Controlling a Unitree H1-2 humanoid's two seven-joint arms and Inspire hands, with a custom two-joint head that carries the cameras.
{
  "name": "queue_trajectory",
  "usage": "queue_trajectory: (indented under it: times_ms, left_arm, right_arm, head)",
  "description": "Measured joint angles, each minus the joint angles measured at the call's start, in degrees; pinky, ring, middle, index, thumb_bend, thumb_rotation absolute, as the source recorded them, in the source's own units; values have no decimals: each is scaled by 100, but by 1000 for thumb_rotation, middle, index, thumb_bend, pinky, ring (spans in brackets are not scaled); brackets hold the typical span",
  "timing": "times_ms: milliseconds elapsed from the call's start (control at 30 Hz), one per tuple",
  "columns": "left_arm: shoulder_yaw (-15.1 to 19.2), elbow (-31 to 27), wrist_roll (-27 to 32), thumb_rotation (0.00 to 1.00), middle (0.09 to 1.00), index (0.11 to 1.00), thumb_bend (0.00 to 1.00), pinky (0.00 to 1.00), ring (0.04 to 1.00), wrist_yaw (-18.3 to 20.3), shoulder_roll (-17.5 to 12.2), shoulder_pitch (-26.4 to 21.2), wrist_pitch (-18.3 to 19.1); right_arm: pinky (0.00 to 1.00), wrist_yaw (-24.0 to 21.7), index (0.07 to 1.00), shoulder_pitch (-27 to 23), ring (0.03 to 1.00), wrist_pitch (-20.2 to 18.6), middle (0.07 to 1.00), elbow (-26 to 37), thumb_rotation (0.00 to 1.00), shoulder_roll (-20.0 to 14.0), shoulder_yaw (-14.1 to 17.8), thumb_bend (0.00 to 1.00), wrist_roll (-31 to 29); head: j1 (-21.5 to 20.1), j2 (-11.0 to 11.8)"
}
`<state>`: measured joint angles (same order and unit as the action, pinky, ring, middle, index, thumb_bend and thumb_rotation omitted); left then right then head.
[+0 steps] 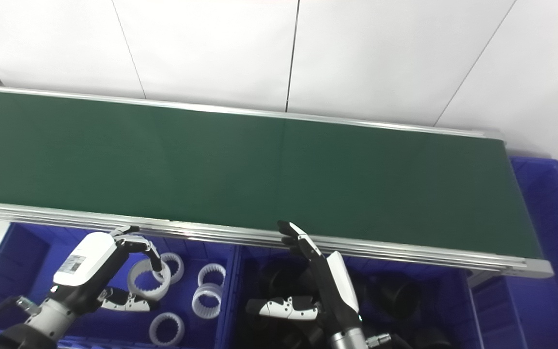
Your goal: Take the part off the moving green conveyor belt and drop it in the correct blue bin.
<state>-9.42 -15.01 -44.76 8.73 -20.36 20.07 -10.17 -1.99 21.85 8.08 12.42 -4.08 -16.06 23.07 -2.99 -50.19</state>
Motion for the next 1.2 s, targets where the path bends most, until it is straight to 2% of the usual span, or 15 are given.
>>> queue_trajectory:
  times_ms: [67, 100, 133, 167, 300, 400, 433, 500, 600, 700, 800, 967, 1200]
  left_arm:
    - [-5, -33, -90, 84, 753, 497, 516, 933, 795, 91, -1, 0, 105]
    - [-11, -72, -160, 199, 771, 607, 650, 935, 807, 128, -2, 4, 170]
    - [-10, -99, -162, 279, 785, 681, 738, 936, 816, 129, -1, 7, 186]
    - [-9, -116, -151, 319, 795, 716, 776, 938, 821, 125, -2, 5, 186]
    - [35, -45, 155, 367, 821, 785, 850, 907, 827, 10, 6, 5, 35]
    - [120, 105, 864, 362, 834, 814, 871, 874, 836, -123, 90, 4, -203]
    - [126, 113, 1133, 340, 845, 822, 874, 808, 841, -123, 133, 4, -221]
    - [111, 108, 1852, 313, 851, 825, 869, 774, 842, -66, 220, 4, -230]
    - [24, 102, 3003, 250, 836, 800, 871, 779, 831, 165, 383, -5, -229]
    - [-131, 181, 3858, 261, 836, 790, 873, 798, 831, 334, 645, -72, -306]
    - [-204, 398, 4250, 249, 835, 789, 871, 812, 826, 479, 785, -154, -399]
    - [-175, 648, 4978, 188, 814, 776, 863, 789, 807, 762, 710, -197, -417]
    - [-158, 642, 5147, 149, 804, 776, 860, 796, 802, 920, 683, -190, -421]
  right_arm:
    - [766, -11, 879, 0, 823, -15, 860, 8, 312, 0, 1, 900, -2]
    - [767, -16, 878, 1, 822, -25, 860, 15, 309, 1, 1, 900, -2]
    - [769, -17, 877, 1, 823, -30, 860, 19, 307, 1, 1, 900, -2]
    - [769, -17, 877, 2, 824, -32, 860, 20, 304, 1, 0, 901, -2]
    - [775, -22, 879, 15, 825, -34, 861, 33, 301, 2, -1, 897, -21]
    - [777, -38, 879, 43, 826, -61, 863, 101, 311, 1, -1, 898, -30]
    - [773, -48, 879, 54, 827, -80, 864, 130, 300, -1, -2, 897, -28]
    - [770, -76, 878, 64, 826, -111, 863, 173, 286, -1, -3, 896, -15]
    - [779, -99, 878, 73, 823, -157, 860, 178, 276, -2, -2, 896, -6]
    - [787, -114, 878, 98, 826, -196, 862, 216, 276, -2, -1, 897, -7]
    - [793, -139, 882, 105, 830, -216, 864, 234, 284, 0, -2, 895, -31]
    - [774, -139, 882, 127, 821, -257, 860, 266, 275, -13, -3, 887, -4]
    - [752, -146, 882, 129, 814, -299, 859, 328, 293, -17, -23, 890, 49]
  head:
    - [0, 0]
    - [-35, -9]
    - [-35, -9]
    - [-35, -9]
    - [-105, -35]
    - [-114, -26]
    - [-114, -52]
    - [-114, -53]
    - [-184, -79]
    - [-246, -88]
    - [-272, -105]
    - [-272, -140]
    - [-299, -149]
